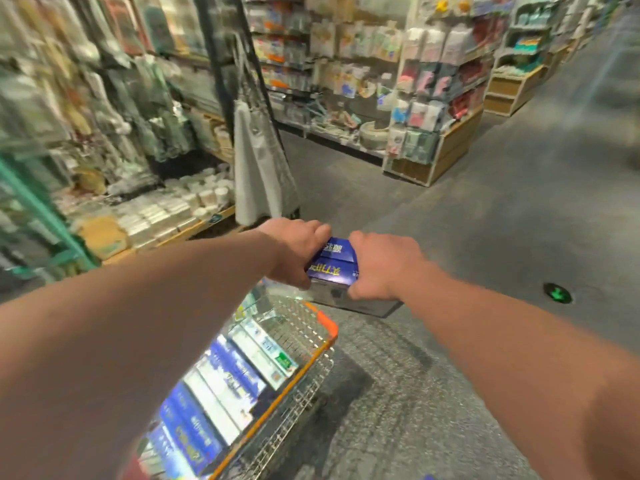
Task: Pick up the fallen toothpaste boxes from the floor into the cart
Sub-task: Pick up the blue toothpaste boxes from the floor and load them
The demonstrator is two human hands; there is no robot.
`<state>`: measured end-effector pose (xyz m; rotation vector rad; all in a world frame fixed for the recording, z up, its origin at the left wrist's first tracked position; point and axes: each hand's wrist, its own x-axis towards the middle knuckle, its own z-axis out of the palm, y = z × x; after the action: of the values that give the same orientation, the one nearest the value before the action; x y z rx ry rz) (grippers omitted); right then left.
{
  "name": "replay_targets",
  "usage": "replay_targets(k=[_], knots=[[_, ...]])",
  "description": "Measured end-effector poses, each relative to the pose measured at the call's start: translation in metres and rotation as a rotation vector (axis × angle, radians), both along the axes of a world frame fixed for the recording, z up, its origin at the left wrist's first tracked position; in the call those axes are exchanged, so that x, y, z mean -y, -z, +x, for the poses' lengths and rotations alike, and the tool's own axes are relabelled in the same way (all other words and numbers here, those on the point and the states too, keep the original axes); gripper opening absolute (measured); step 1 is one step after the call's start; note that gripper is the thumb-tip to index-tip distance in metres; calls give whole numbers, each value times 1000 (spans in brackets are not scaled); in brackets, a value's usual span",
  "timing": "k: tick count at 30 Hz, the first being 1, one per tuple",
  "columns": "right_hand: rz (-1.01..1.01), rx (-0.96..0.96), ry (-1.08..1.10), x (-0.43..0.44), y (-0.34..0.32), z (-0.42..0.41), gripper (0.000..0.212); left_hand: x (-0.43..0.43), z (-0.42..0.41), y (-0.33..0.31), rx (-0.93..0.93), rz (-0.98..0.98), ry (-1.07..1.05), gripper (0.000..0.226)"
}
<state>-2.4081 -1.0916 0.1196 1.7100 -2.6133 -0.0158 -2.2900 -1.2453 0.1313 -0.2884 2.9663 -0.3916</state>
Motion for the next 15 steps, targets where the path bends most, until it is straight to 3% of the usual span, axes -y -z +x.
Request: replay_targets(k=[2, 10, 15], knots=[[42, 64, -56, 94, 35, 48, 53, 84, 49, 26, 96, 43, -76, 73], [123, 115, -4, 164, 118, 70, 28, 155, 64, 115, 147, 76, -82, 60], [196, 254, 53, 214, 199, 55, 25, 202, 42, 179, 159, 79, -30, 53]])
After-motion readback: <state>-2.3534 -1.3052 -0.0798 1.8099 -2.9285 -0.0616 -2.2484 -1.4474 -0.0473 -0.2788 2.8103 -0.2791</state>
